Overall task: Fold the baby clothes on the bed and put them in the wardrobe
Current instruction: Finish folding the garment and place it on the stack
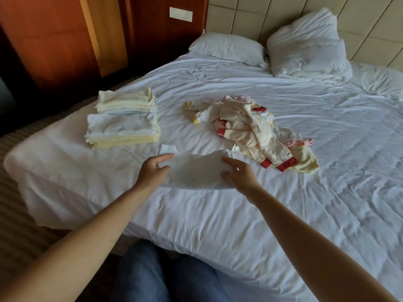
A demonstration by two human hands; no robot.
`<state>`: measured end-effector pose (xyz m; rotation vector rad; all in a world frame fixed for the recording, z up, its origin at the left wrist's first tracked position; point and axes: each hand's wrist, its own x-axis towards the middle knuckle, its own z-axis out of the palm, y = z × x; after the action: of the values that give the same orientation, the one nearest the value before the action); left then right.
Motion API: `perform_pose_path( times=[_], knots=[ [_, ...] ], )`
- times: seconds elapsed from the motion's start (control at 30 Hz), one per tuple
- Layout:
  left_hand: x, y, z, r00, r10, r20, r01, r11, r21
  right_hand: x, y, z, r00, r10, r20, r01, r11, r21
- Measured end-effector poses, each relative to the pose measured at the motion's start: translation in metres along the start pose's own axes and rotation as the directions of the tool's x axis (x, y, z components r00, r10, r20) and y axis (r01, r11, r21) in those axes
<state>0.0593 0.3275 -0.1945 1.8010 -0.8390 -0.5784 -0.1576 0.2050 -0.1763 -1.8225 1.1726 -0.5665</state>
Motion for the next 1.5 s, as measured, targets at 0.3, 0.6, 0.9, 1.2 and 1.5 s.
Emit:
perform_pose_path(
  times=[0.3,0.6,0.9,1.2,1.5],
  knots=[
    [0.074,-0.015,-0.120,0.966,0.114,-0.233,-0.111,0.993,0.025,0.076,-0.099,0.094,0.986,-0.148,0.079,0.136,0.981,0.139],
    [0.185,-0.061,-0.193,0.919,0.262,-0.293,-0.151,0.923,0.354,0.181,-0.152,0.185,0.965,-0.236,0.117,0.226,0.970,0.090],
    [0.250,-0.113,-0.199,0.936,0.212,-0.280,-0.084,0.908,0.410,0.257,-0.136,0.251,0.975,-0.179,0.133,0.180,0.984,0.011],
    [0.257,-0.137,-0.189,0.900,0.317,-0.298,-0.063,0.773,0.631,0.267,-0.115,0.271,0.983,-0.145,0.112,0.158,0.979,-0.125],
    [0.237,-0.130,-0.169,0.941,0.313,0.132,-0.284,0.513,0.810,0.245,-0.119,0.291,0.836,-0.445,0.322,0.549,0.659,-0.514]
  ],
)
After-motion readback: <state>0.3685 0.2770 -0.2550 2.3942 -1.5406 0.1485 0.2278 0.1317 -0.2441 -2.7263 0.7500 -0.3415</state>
